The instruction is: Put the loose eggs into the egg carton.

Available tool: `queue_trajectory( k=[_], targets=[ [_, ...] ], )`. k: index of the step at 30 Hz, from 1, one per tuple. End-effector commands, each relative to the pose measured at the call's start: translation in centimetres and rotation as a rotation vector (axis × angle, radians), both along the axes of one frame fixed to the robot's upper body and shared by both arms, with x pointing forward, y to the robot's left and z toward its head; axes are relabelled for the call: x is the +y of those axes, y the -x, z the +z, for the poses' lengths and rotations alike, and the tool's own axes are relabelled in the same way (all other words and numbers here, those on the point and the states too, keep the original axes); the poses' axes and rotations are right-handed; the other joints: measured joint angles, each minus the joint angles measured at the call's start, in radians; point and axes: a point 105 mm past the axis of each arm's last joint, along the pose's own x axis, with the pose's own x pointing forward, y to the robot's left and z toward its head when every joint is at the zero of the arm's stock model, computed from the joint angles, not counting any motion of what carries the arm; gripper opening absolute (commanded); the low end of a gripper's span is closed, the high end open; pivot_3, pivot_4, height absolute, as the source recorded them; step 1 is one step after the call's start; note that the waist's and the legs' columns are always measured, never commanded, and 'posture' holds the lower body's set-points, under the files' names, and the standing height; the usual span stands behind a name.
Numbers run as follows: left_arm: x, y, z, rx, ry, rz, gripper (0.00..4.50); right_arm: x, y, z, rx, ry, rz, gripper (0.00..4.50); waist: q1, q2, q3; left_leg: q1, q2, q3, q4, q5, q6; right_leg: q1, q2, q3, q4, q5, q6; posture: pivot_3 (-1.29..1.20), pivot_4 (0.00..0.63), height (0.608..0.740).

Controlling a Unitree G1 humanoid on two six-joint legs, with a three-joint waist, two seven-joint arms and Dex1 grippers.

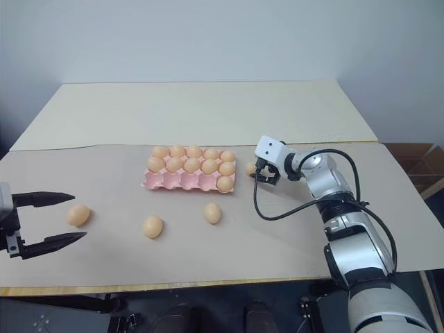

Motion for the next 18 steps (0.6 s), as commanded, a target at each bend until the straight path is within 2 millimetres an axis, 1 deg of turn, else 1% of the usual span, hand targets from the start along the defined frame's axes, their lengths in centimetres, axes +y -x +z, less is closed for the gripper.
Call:
queue_trajectory(
  k=[1, 13, 16, 18],
  targets=[
    [0.2, 0.1, 0.9, -0.041, -0.024, 0.006, 4.21, 0.6, -0.3, 1.1, -0.035, -0.009, 0.030, 4.48, 0.000, 0.000, 0.000, 0.000, 0.000, 0.000, 0.000, 0.000, 0.000, 0.000, 0.000, 0.000, 0.000, 0.000, 0.000, 0.00, 0.150, 0.740],
    [0.1, 0.3, 0.9, -0.036, -0.023, 0.007, 4.21, 1.6, -0.5, 0.9, -0.038, -0.026, 0.065, 4.48, -0.001, 0.000, 0.000, 0.000, 0.000, 0.000, 0.000, 0.000, 0.000, 0.000, 0.000, 0.000, 0.000, 0.000, 0.000, 0.00, 0.150, 0.740],
    [0.1, 0.3, 0.9, -0.036, -0.024, 0.009, 4.21, 1.8, -0.5, 0.7, -0.026, -0.042, 0.064, 3.91, -0.001, 0.000, 0.000, 0.000, 0.000, 0.000, 0.000, 0.000, 0.000, 0.000, 0.000, 0.000, 0.000, 0.000, 0.000, 0.00, 0.150, 0.740],
    [0.1, 0.3, 0.9, -0.035, -0.024, 0.010, 4.21, 1.9, -0.5, 0.6, -0.033, -0.038, 0.066, 3.23, -0.001, 0.000, 0.000, 0.000, 0.000, 0.000, 0.000, 0.000, 0.000, 0.000, 0.000, 0.000, 0.000, 0.000, 0.000, 0.00, 0.150, 0.740]
  ],
)
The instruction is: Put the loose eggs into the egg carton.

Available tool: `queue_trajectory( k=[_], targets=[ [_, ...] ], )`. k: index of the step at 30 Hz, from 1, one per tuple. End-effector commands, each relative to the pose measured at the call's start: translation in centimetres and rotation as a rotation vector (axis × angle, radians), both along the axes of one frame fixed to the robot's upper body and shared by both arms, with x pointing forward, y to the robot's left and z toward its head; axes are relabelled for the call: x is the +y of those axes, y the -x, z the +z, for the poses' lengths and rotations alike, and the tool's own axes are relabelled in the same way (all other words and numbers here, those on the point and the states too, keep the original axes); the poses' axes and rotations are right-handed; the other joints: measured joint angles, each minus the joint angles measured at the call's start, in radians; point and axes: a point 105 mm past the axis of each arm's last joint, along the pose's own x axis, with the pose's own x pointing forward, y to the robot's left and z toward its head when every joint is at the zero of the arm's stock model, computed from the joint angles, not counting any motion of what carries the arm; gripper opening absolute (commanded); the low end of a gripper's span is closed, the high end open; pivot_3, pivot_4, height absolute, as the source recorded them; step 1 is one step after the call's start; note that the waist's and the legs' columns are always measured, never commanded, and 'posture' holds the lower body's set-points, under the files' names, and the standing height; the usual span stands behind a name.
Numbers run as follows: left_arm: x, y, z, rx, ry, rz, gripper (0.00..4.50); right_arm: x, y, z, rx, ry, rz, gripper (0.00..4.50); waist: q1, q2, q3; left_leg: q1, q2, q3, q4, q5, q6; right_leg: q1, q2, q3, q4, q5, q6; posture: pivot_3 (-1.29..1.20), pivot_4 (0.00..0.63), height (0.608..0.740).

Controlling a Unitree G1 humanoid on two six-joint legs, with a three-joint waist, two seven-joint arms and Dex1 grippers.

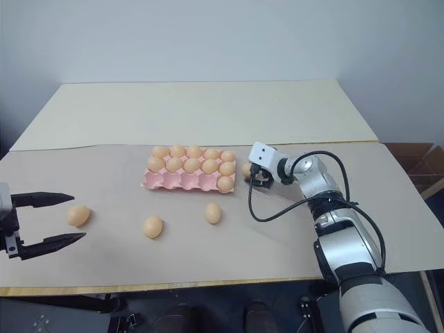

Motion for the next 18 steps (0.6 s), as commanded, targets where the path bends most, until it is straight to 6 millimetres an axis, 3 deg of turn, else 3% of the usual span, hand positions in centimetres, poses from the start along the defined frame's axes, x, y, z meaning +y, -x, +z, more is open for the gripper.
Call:
queue_trajectory(
  k=[1, 3, 5, 11, 14, 18],
  targets=[
    [0.1, 0.2, 0.9, -0.038, -0.022, 0.010, 4.21, 0.6, -0.4, 2.0, -0.068, -0.036, 0.019, 2.92, 0.000, 0.000, 0.000, 0.000, 0.000, 0.000, 0.000, 0.000, 0.000, 0.000, 0.000, 0.000, 0.000, 0.000, 0.000, 0.00, 0.150, 0.740],
    [0.1, 0.3, 0.9, -0.037, -0.023, 0.011, 4.21, 0.7, -0.4, 2.0, -0.073, -0.034, 0.026, 2.23, 0.000, 0.000, 0.000, 0.000, 0.000, 0.000, 0.000, 0.000, 0.000, 0.000, 0.000, 0.000, 0.000, 0.000, 0.000, 0.00, 0.150, 0.740],
    [0.1, 0.3, 0.8, -0.035, -0.024, 0.011, 4.21, 0.7, -0.3, 2.0, -0.075, -0.025, 0.036, 1.93, 0.000, 0.000, 0.000, 0.000, 0.000, 0.000, 0.000, 0.000, 0.000, 0.000, 0.000, 0.000, 0.000, 0.000, 0.000, 0.00, 0.150, 0.740],
    [0.2, 0.3, 0.8, -0.034, -0.023, 0.012, 4.21, 0.4, -0.3, 2.8, -0.119, -0.017, 0.023, 1.86, 0.000, 0.000, 0.000, 0.000, 0.000, 0.000, 0.000, 0.000, 0.000, 0.000, 0.000, 0.000, 0.000, 0.000, 0.000, 0.00, 0.150, 0.740],
    [0.3, 0.4, 0.8, -0.030, -0.023, 0.017, 4.21, 0.3, 0.2, 5.1, -0.186, -0.029, 0.037, 1.86, 0.001, 0.000, 0.000, 0.000, 0.001, 0.000, 0.000, 0.000, 0.000, 0.000, 0.000, 0.000, 0.000, 0.000, 0.000, 0.00, 0.150, 0.740],
    [0.7, 0.4, 0.5, -0.012, -0.028, 0.036, 4.21, 2.2, 2.6, 7.6, -0.258, -0.029, 0.152, 1.86, 0.003, 0.000, 0.000, -0.001, 0.001, 0.000, -0.001, 0.000, 0.000, -0.001, 0.000, 0.000, 0.000, 0.000, 0.000, 0.00, 0.150, 0.740]
  ],
)
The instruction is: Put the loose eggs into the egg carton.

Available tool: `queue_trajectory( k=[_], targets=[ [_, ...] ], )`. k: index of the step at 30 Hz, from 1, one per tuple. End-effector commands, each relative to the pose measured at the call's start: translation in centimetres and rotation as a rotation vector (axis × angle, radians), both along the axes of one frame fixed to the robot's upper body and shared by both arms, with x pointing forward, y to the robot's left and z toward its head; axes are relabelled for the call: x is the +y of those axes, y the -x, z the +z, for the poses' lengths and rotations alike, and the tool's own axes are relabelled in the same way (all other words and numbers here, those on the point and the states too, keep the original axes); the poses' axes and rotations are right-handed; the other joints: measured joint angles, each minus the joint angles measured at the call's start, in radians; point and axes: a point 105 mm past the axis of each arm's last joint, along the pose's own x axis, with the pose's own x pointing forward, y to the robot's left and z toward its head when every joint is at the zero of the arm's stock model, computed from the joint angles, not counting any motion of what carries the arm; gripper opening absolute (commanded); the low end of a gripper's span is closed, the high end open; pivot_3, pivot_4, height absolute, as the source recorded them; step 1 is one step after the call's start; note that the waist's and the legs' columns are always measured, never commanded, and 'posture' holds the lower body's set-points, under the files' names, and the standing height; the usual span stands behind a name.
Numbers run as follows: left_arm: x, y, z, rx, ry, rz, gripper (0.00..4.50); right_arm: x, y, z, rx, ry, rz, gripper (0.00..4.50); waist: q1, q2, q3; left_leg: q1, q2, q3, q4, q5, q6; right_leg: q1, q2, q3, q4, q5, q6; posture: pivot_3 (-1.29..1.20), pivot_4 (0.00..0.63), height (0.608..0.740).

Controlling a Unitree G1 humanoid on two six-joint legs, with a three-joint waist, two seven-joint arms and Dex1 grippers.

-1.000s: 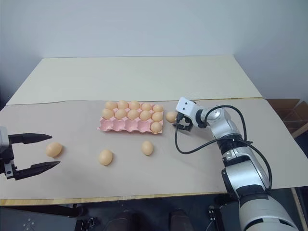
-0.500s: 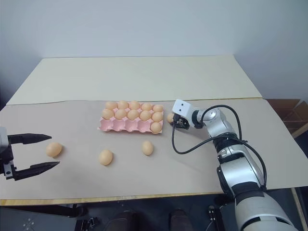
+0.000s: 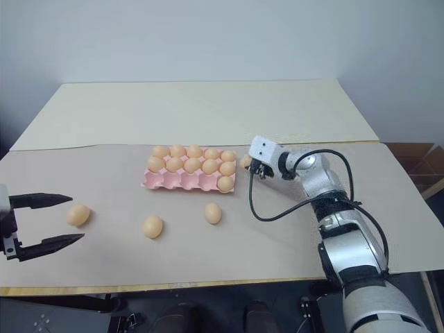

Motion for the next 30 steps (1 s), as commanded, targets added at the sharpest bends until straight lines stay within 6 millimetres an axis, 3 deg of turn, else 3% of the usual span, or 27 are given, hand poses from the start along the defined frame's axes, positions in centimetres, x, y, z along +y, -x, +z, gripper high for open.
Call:
queue_trajectory(
  k=[1, 6, 13, 17, 18, 19, 25, 30],
  targets=[
    [0.6, 0.1, 0.5, -0.013, -0.027, 0.027, 4.21, 2.2, 2.2, 3.3, -0.091, -0.021, 0.114, 1.86, 0.000, 0.000, 0.000, 0.000, 0.000, 0.000, 0.000, 0.000, 0.000, 0.000, 0.000, 0.000, 0.000, 0.000, 0.000, 0.00, 0.150, 0.740],
    [1.6, 0.3, -0.7, 0.027, -0.062, 0.053, 4.21, 6.3, 5.1, 3.4, -0.144, 0.039, 0.257, 1.86, -0.004, 0.000, 0.000, 0.002, 0.000, 0.001, 0.000, 0.000, 0.000, 0.000, 0.001, 0.001, 0.001, 0.000, 0.000, 0.00, 0.150, 0.740],
    [1.6, 0.5, -1.0, 0.032, -0.054, 0.055, 4.21, 9.8, 5.6, 2.1, -0.196, 0.116, 0.335, 1.86, 0.003, 0.000, 0.000, 0.001, -0.001, 0.000, 0.000, 0.000, 0.000, 0.000, 0.000, 0.000, 0.000, 0.000, 0.000, 0.00, 0.150, 0.740],
    [1.5, 0.7, -1.2, 0.033, -0.056, 0.056, 4.21, 10.5, 5.4, 1.3, -0.217, 0.173, 0.366, 1.86, 0.001, 0.000, 0.000, 0.001, -0.001, 0.001, 0.000, 0.000, 0.000, 0.000, 0.000, 0.000, 0.000, 0.000, 0.000, 0.00, 0.150, 0.740],
    [1.5, 0.7, -1.2, 0.032, -0.057, 0.057, 4.21, 10.6, 5.4, 1.2, -0.222, 0.179, 0.370, 2.37, 0.001, 0.000, 0.000, 0.001, -0.001, 0.001, 0.000, 0.000, 0.000, 0.000, 0.001, 0.000, 0.001, 0.000, 0.000, 0.00, 0.150, 0.740],
    [1.5, 0.7, -1.2, 0.032, -0.058, 0.058, 4.21, 10.6, 5.3, 1.2, -0.225, 0.182, 0.372, 2.52, 0.001, 0.000, 0.000, 0.001, -0.001, 0.000, 0.000, 0.000, 0.000, 0.000, 0.001, 0.000, 0.001, 0.000, 0.000, 0.00, 0.150, 0.740],
    [1.4, 0.7, -1.3, 0.033, -0.064, 0.059, 4.21, 10.4, 4.8, 1.1, -0.255, 0.203, 0.360, 4.46, -0.001, 0.000, 0.000, 0.001, -0.001, 0.001, 0.000, 0.000, 0.000, 0.000, 0.001, 0.000, 0.001, 0.000, 0.000, 0.00, 0.150, 0.740],
    [1.3, 0.4, -1.1, 0.022, -0.061, 0.047, 4.21, 9.9, 5.2, 2.0, -0.265, 0.181, 0.363, 4.46, -0.001, 0.000, 0.000, 0.001, -0.001, 0.001, 0.000, 0.000, 0.000, 0.000, 0.001, 0.000, 0.001, 0.000, 0.000, 0.00, 0.150, 0.740]
  ],
)
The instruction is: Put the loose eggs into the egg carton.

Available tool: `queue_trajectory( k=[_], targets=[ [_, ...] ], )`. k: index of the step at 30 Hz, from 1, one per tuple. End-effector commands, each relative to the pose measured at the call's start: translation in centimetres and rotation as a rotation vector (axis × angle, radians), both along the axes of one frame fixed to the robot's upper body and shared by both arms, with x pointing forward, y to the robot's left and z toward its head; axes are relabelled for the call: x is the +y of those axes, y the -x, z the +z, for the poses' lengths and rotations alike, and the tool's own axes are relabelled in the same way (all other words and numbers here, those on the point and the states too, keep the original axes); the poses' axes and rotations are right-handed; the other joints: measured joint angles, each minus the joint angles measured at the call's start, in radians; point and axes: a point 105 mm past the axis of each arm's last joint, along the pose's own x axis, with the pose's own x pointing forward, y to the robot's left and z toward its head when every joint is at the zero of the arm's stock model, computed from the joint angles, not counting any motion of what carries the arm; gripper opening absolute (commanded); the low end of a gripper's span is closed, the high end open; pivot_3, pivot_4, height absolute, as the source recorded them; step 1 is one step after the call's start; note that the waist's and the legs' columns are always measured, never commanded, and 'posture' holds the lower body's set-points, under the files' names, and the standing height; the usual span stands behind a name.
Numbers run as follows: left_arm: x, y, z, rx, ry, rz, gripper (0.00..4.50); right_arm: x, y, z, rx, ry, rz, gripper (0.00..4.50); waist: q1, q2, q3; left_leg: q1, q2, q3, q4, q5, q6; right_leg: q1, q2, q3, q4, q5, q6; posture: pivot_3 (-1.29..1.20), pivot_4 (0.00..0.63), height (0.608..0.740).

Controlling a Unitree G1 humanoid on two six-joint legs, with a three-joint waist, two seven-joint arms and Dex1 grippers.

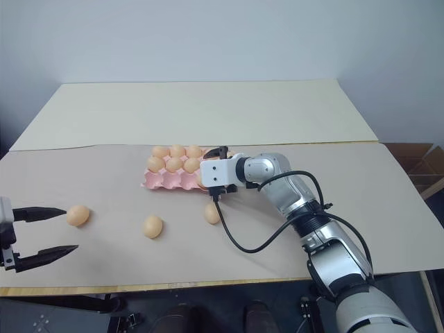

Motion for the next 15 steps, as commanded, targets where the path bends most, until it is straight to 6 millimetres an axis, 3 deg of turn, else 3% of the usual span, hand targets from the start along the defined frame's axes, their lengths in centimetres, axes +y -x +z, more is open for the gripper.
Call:
queue_trajectory(
  k=[1, 6, 10, 15],
  targets=[
    [-0.3, -0.3, 0.8, -0.047, -0.022, -0.021, 4.21, -0.3, 0.9, 3.2, -0.066, -0.066, 0.027, 4.46, 0.000, 0.000, 0.000, 0.000, 0.000, 0.000, 0.000, 0.000, 0.000, 0.000, 0.000, 0.000, 0.000, 0.000, 0.000, 0.00, 0.150, 0.740],
    [-1.0, -0.9, 1.3, -0.073, 0.005, -0.056, 4.21, -2.8, 5.0, 5.7, 0.106, -0.170, 0.056, 4.46, 0.012, 0.000, 0.000, -0.002, 0.001, -0.001, 0.000, 0.000, 0.000, 0.000, -0.001, -0.002, -0.001, 0.000, 0.000, 0.00, 0.150, 0.740],
    [-1.6, -1.1, 1.6, -0.085, 0.032, -0.083, 4.21, -5.8, 8.3, 5.6, 0.252, -0.181, 0.060, 4.46, 0.020, 0.000, 0.000, -0.001, 0.000, -0.002, 0.001, 0.000, 0.000, 0.002, -0.001, -0.002, -0.001, 0.000, 0.000, 0.00, 0.150, 0.740],
    [-1.8, -1.2, 1.9, -0.091, 0.047, -0.098, 4.21, -9.7, 10.7, 4.6, 0.379, -0.165, -0.014, 4.46, 0.026, 0.000, 0.000, 0.001, 0.000, -0.002, 0.001, 0.000, 0.000, 0.003, 0.000, -0.002, -0.001, 0.000, 0.000, 0.00, 0.150, 0.740]
  ],
)
